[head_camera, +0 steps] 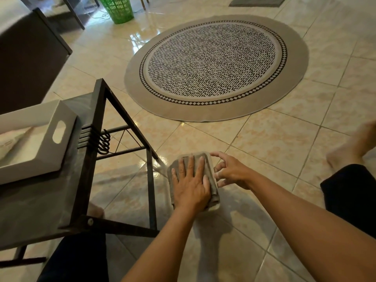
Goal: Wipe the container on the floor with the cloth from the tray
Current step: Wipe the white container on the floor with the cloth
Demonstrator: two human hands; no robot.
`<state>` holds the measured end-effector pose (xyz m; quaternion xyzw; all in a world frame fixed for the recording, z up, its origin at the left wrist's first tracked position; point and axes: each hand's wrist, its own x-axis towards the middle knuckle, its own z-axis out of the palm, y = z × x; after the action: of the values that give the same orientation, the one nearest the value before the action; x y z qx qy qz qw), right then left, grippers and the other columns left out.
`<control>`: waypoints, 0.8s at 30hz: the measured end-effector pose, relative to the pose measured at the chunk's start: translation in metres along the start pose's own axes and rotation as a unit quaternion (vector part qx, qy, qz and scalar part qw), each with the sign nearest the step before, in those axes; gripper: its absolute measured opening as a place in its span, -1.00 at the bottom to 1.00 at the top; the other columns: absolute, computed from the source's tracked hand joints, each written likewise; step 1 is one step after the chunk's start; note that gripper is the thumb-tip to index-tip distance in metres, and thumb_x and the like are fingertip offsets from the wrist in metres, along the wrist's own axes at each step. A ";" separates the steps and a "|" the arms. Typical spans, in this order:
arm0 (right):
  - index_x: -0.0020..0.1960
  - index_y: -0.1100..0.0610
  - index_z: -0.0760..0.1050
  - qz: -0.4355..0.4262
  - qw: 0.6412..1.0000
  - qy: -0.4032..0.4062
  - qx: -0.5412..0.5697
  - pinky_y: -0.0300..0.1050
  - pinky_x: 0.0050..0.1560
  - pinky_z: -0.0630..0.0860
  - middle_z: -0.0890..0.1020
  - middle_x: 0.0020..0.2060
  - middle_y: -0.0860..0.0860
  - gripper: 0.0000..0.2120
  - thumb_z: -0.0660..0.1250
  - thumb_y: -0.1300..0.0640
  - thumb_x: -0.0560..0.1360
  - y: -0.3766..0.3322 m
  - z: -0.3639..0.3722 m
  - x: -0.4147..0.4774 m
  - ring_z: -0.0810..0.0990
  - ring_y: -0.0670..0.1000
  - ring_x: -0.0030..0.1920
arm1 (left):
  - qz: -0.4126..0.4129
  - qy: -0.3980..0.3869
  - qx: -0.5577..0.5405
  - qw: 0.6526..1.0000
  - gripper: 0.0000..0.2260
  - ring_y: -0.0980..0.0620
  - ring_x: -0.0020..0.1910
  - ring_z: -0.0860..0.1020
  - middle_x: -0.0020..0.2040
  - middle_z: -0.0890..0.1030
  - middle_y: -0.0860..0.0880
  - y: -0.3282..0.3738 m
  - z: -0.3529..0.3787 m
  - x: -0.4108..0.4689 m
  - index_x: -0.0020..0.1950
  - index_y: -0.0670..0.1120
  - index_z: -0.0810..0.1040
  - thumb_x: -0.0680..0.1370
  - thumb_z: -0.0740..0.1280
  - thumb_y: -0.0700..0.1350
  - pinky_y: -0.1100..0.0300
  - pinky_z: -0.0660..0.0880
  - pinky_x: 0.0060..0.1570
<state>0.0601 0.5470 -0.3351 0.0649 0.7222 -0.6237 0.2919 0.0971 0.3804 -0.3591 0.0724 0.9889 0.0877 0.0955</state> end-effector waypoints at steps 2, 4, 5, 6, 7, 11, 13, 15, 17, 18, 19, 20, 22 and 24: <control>0.46 0.00 0.28 0.003 1.000 -0.005 0.006 0.22 -0.02 0.67 0.53 -0.20 0.14 -0.31 0.25 0.54 0.47 0.000 0.000 0.001 0.61 0.08 -0.16 | 0.008 -0.001 0.004 1.000 -0.44 -0.10 0.51 -0.44 0.57 -0.37 0.00 0.005 0.004 -0.013 0.57 0.15 -0.31 0.61 -0.16 0.16 -0.19 -0.30 0.49; 0.46 0.01 0.27 0.004 1.000 -0.013 0.012 0.12 -0.12 0.69 0.56 -0.13 0.18 -0.29 0.23 0.56 0.45 0.001 -0.001 0.003 0.63 0.08 -0.13 | 0.039 -0.003 0.014 0.999 -0.45 -0.10 0.51 -0.42 0.56 -0.36 0.01 0.014 0.006 -0.017 0.57 0.16 -0.29 0.61 -0.15 0.14 -0.18 -0.31 0.49; 0.46 0.02 0.27 0.002 1.000 -0.015 0.010 0.05 -0.17 0.69 0.57 -0.08 0.21 -0.29 0.23 0.56 0.45 0.002 -0.001 0.003 0.64 0.09 -0.11 | 0.050 -0.001 0.014 0.999 -0.45 -0.10 0.52 -0.41 0.56 -0.36 0.02 0.018 0.006 -0.013 0.57 0.16 -0.29 0.62 -0.13 0.12 -0.17 -0.32 0.49; 0.46 0.01 0.28 0.000 1.000 -0.016 0.007 0.02 -0.19 0.69 0.57 -0.05 0.23 -0.29 0.24 0.55 0.45 0.003 -0.001 0.003 0.64 0.10 -0.08 | 0.054 0.001 0.013 0.998 -0.46 -0.09 0.52 -0.40 0.56 -0.35 0.02 0.020 0.003 -0.007 0.57 0.16 -0.28 0.64 -0.11 0.11 -0.16 -0.33 0.49; 0.46 0.00 0.29 -0.001 1.000 -0.017 0.005 0.03 -0.18 0.69 0.58 -0.04 0.23 -0.29 0.25 0.55 0.45 0.004 -0.001 0.004 0.65 0.10 -0.07 | 0.054 0.001 0.013 0.998 -0.46 -0.09 0.52 -0.39 0.56 -0.35 0.02 0.019 0.000 -0.001 0.57 0.15 -0.28 0.64 -0.10 0.11 -0.16 -0.34 0.48; 0.44 -0.02 0.30 0.001 1.000 -0.024 0.002 0.08 -0.11 0.70 0.59 -0.08 0.20 -0.29 0.22 0.55 0.43 -0.001 -0.003 0.009 0.67 0.10 -0.10 | 0.032 0.000 0.020 0.999 -0.45 -0.09 0.52 -0.40 0.54 -0.38 0.01 0.011 -0.005 0.008 0.55 0.14 -0.33 0.60 -0.18 0.13 -0.14 -0.37 0.46; 0.44 0.01 0.30 0.003 1.000 -0.030 0.002 0.04 -0.14 0.70 0.60 -0.04 0.19 -0.29 0.24 0.56 0.43 -0.005 -0.005 0.013 0.67 0.09 -0.09 | 0.043 -0.008 0.020 0.999 -0.45 -0.10 0.50 -0.42 0.53 -0.39 0.01 0.013 -0.005 0.003 0.55 0.14 -0.33 0.60 -0.18 0.14 -0.14 -0.40 0.44; 0.41 0.00 0.33 0.004 0.999 -0.039 0.007 0.05 -0.14 0.70 0.62 0.00 0.19 -0.31 0.25 0.57 0.43 -0.006 -0.008 0.016 0.69 0.10 -0.06 | 0.063 -0.012 0.017 0.998 -0.46 -0.10 0.50 -0.42 0.53 -0.39 0.02 0.016 -0.005 0.005 0.56 0.14 -0.31 0.64 -0.12 0.12 -0.14 -0.40 0.45; 0.38 -0.01 0.34 0.009 0.999 -0.040 0.016 0.12 -0.11 0.70 0.62 0.00 0.22 -0.32 0.25 0.57 0.43 -0.004 -0.009 0.017 0.68 0.12 -0.07 | 0.070 -0.005 0.016 0.997 -0.46 -0.08 0.52 -0.40 0.56 -0.36 0.03 0.014 -0.008 0.016 0.57 0.14 -0.28 0.65 -0.10 0.10 -0.16 -0.34 0.48; 0.37 -0.03 0.33 0.010 0.999 -0.038 0.018 0.14 -0.09 0.69 0.60 -0.03 0.23 -0.32 0.25 0.56 0.43 -0.003 -0.010 0.017 0.67 0.13 -0.09 | 0.064 -0.001 0.012 0.998 -0.47 -0.07 0.52 -0.39 0.57 -0.34 0.03 0.009 -0.008 0.021 0.58 0.15 -0.27 0.65 -0.10 0.10 -0.17 -0.30 0.49; 0.37 -0.03 0.33 0.010 0.999 -0.034 0.020 0.15 -0.09 0.69 0.58 -0.07 0.22 -0.33 0.26 0.55 0.44 -0.002 -0.010 0.017 0.66 0.13 -0.11 | 0.048 0.006 0.004 0.999 -0.47 -0.06 0.53 -0.38 0.58 -0.32 0.03 0.005 -0.008 0.024 0.58 0.15 -0.26 0.65 -0.11 0.11 -0.18 -0.27 0.50; 0.38 -0.01 0.34 0.009 0.999 -0.028 0.022 0.13 -0.10 0.69 0.55 -0.10 0.21 -0.34 0.29 0.54 0.44 -0.001 -0.010 0.018 0.64 0.12 -0.12 | 0.027 0.015 -0.006 0.999 -0.47 -0.06 0.53 -0.39 0.58 -0.32 0.02 0.000 -0.006 0.024 0.58 0.15 -0.27 0.64 -0.13 0.11 -0.20 -0.26 0.50; 0.39 0.02 0.35 0.009 0.999 -0.022 0.029 0.09 -0.15 0.70 0.53 -0.13 0.18 -0.34 0.31 0.54 0.43 0.000 -0.009 0.018 0.62 0.08 -0.16 | -0.014 0.024 -0.025 0.999 -0.45 -0.07 0.52 -0.41 0.58 -0.34 0.00 -0.004 -0.003 0.015 0.57 0.14 -0.31 0.62 -0.16 0.13 -0.22 -0.27 0.49; 0.39 0.04 0.36 0.008 0.999 -0.020 0.026 0.08 -0.16 0.70 0.52 -0.14 0.17 -0.35 0.31 0.54 0.43 0.001 -0.009 0.019 0.62 0.07 -0.17 | -0.023 0.011 -0.016 1.000 -0.44 -0.10 0.51 -0.43 0.57 -0.37 -0.02 0.002 0.000 0.003 0.55 0.14 -0.35 0.58 -0.23 0.16 -0.24 -0.29 0.48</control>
<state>0.0415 0.5502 -0.3448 0.0660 0.6994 -0.6407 0.3097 0.0943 0.3825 -0.3597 0.0468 0.9898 0.1021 0.0875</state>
